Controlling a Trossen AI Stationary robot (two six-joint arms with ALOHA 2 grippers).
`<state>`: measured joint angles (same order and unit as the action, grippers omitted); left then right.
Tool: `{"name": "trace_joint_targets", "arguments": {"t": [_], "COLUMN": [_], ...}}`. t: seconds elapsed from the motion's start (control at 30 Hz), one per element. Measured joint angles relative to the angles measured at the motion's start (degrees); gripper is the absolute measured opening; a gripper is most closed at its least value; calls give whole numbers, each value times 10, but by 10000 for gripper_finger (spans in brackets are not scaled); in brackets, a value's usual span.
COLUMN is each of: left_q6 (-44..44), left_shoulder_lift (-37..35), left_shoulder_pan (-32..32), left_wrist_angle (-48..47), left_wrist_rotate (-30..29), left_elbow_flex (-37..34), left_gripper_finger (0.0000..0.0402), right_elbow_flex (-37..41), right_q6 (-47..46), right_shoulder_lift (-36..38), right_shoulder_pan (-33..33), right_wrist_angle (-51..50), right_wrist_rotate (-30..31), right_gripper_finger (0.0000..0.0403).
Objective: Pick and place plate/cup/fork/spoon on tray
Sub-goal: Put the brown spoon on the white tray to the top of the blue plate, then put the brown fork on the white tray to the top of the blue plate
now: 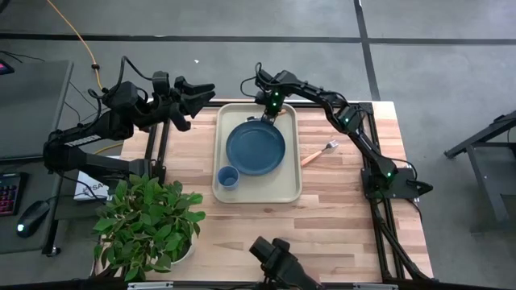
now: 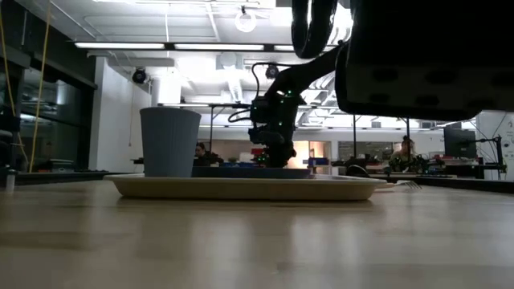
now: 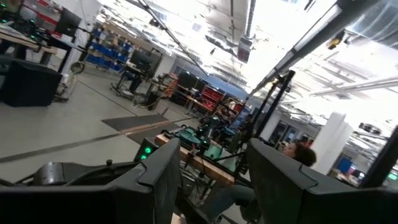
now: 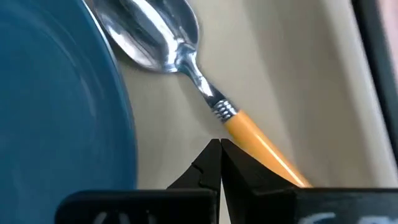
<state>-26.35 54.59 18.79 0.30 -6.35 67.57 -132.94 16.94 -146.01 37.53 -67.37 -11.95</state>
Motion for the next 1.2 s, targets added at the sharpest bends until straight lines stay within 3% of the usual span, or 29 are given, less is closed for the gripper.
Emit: {"name": "trace_joint_targets", "arguments": {"t": [0.33, 0.57, 0.8, 1.03, 1.2], "left_q6": [0, 1, 0, 0, 0], "left_shoulder_lift": [0, 0, 0, 0, 0], "left_shoulder_pan": [0, 0, 0, 0, -1], "left_wrist_angle": [0, 0, 0, 0, 0], "left_wrist_rotate": [-6, -8, -9, -9, -9], "left_elbow_flex": [0, 0, 0, 0, 0], "left_gripper_finger": [168, 168, 168, 168, 168], "right_elbow_flex": [0, 0, 0, 0, -1], "right_q6": [-21, -85, -149, -136, -105], "right_shoulder_lift": [-10, -10, -10, 1, 53], "right_shoulder_pan": [1, 5, 15, 21, 32], "right_wrist_angle": [19, 59, 85, 86, 89], "right_wrist_rotate": [1, -2, -52, -110, -97], "right_gripper_finger": [0, 0, 0, 0, 0]}}
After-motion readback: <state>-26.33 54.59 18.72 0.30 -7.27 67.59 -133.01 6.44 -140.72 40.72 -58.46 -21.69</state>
